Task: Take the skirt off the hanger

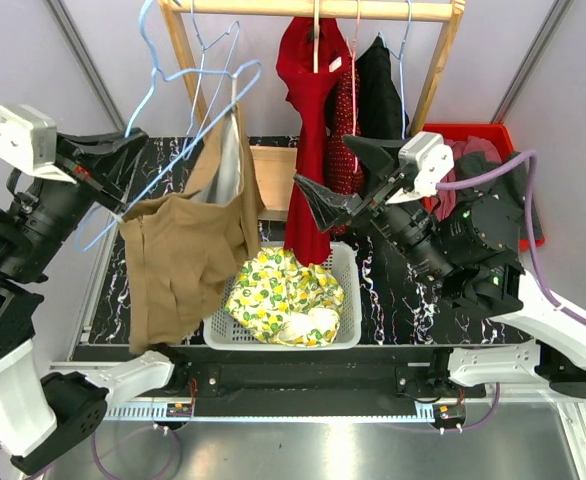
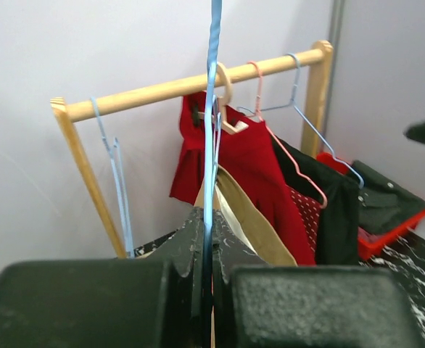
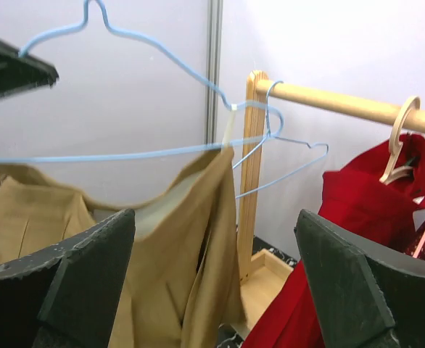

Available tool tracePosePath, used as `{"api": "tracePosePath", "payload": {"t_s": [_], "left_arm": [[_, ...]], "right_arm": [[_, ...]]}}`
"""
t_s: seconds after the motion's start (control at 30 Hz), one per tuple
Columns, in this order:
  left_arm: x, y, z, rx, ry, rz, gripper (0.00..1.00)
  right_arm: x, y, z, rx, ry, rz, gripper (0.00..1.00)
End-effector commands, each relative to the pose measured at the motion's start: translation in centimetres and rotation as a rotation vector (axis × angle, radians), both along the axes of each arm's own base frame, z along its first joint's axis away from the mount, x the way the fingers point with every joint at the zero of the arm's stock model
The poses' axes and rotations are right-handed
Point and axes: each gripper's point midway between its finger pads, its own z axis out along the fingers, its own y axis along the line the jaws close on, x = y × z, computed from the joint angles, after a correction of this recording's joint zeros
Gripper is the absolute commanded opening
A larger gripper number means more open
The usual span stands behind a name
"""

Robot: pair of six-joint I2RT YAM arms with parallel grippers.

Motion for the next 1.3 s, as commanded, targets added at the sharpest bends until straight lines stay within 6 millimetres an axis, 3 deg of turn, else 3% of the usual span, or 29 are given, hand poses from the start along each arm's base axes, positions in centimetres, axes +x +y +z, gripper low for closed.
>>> {"api": "tracePosePath", "payload": {"t_s": [0.0, 0.2, 0.33, 0.6, 0.8, 0.97, 1.27], "left_arm": [[-0.6, -2.1, 1.1, 0.02, -0.069, -0.119, 0.0], [-0.6, -3.5, -0.6, 0.05, -0.026, -0.19, 0.0], [-1.1, -3.6, -1.1, 0.066, -0.021, -0.215, 0.0], [-2.3, -2.2, -2.7, 0.088, -0.012, -0.177, 0.0], [-3.9, -1.2, -2.5, 0.082, -0.036, -0.159, 0.0], [-3.9, -1.0, -2.5, 0.079, -0.035, -0.147, 0.0], [-3.6, -1.0, -2.7, 0.075, -0.027, -0.142, 0.0]], "right_arm": [[0.6, 2.5, -1.0, -0.085, -0.029, 0.002, 1.0], [1.4, 4.6, -2.6, -0.151, -0.037, -0.005, 1.0], [3.0, 5.7, -5.1, -0.218, -0.034, -0.075, 1.0], [6.2, 5.3, -8.1, -0.287, -0.03, -0.196, 1.0], [8.8, 4.9, -10.4, -0.286, 0.033, -0.194, 0.99], [9.2, 5.9, -11.4, -0.304, 0.053, -0.174, 0.97], [8.7, 6.4, -10.9, -0.289, 0.062, -0.135, 0.95]]}}
